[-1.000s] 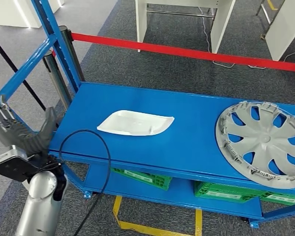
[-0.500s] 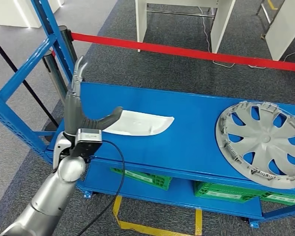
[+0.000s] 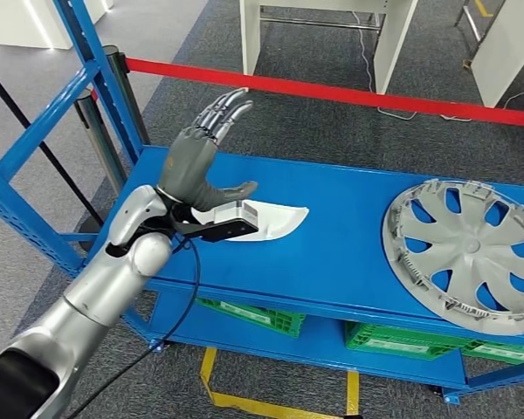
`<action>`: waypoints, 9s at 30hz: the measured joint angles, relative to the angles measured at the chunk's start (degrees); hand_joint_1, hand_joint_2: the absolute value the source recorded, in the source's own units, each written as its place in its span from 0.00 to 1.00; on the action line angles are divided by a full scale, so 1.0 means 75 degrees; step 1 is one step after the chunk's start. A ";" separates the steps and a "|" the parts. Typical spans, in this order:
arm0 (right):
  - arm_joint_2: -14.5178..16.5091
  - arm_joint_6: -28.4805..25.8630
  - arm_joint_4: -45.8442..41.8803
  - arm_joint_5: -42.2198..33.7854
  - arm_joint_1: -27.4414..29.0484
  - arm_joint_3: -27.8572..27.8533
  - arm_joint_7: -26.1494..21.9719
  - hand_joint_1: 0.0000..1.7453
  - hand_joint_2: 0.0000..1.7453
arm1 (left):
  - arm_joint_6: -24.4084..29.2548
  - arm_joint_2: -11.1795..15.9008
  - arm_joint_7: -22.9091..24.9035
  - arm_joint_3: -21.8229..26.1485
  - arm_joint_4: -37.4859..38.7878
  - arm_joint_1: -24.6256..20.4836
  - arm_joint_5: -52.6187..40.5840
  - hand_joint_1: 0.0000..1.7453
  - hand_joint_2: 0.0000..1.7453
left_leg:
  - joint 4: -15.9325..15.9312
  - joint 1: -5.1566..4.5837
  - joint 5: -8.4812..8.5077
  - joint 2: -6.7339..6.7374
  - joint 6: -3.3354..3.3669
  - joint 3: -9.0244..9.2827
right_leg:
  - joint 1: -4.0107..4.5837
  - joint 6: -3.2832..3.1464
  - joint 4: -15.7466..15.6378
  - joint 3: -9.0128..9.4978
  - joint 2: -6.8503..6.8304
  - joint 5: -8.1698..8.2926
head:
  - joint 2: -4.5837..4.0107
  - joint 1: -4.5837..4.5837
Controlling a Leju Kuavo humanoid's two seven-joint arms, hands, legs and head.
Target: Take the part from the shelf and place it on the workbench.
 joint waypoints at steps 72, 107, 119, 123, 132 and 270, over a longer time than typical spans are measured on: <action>-0.0117 0.0473 0.0000 0.0653 -0.0106 0.0069 0.0501 0.00 1.00 | -0.1564 0.0096 -0.0190 -0.0832 0.3578 -0.0113 -0.0311 0.00 1.00 | 0.0001 0.0000 0.0001 0.0000 0.0000 -0.0006 | 0.0001 0.0000 0.0005 -0.0007 0.0003 0.0001 | 0.0000 0.0000; -0.0122 0.0500 0.0000 0.0514 -0.0091 -0.0039 0.0436 0.00 1.00 | 0.0864 0.0176 0.1574 -0.1893 0.4087 -0.0116 -0.3520 0.00 1.00 | 0.0002 0.0000 0.0001 0.0000 0.0000 -0.0006 | 0.0000 0.0000 0.0005 -0.0008 0.0003 0.0001 | 0.0000 0.0000; -0.0122 0.0500 0.0000 0.0514 -0.0091 -0.0039 0.0434 0.00 1.00 | 0.0868 0.0173 0.1574 -0.1926 0.4128 -0.0117 -0.3520 0.00 1.00 | 0.0002 0.0000 0.0001 0.0000 0.0000 -0.0006 | 0.0000 0.0000 0.0005 -0.0008 0.0003 0.0001 | 0.0000 0.0000; -0.0122 0.0509 0.0001 0.0508 -0.0085 -0.0058 0.0430 0.00 1.00 | 0.0464 0.0105 0.1566 -0.2001 0.4296 -0.0196 -0.3501 0.00 1.00 | 0.0002 0.0000 0.0001 0.0000 0.0000 -0.0005 | 0.0000 0.0000 0.0005 -0.0007 0.0002 0.0001 | 0.0000 0.0000; -0.0122 0.0549 0.0003 0.0525 -0.0085 -0.0131 0.0480 0.00 1.00 | -0.1084 -0.0200 0.2010 -0.2018 0.4754 -0.0657 -0.3522 0.00 1.00 | 0.0002 0.0000 0.0008 0.0000 0.0001 0.0004 | 0.0000 -0.0002 0.0005 0.0003 0.0000 0.0006 | 0.0000 0.0000; -0.0232 -0.0549 0.0020 0.1625 -0.0099 -0.0784 -0.0607 0.00 1.00 | 0.2438 0.0210 -0.3014 0.0472 -0.4335 0.4970 0.2774 1.00 1.00 | 0.0232 -0.0063 0.0465 0.0029 -0.0134 -0.0859 | -0.0060 -0.0067 -0.0002 0.0055 0.0068 -0.0136 | 0.0000 0.0019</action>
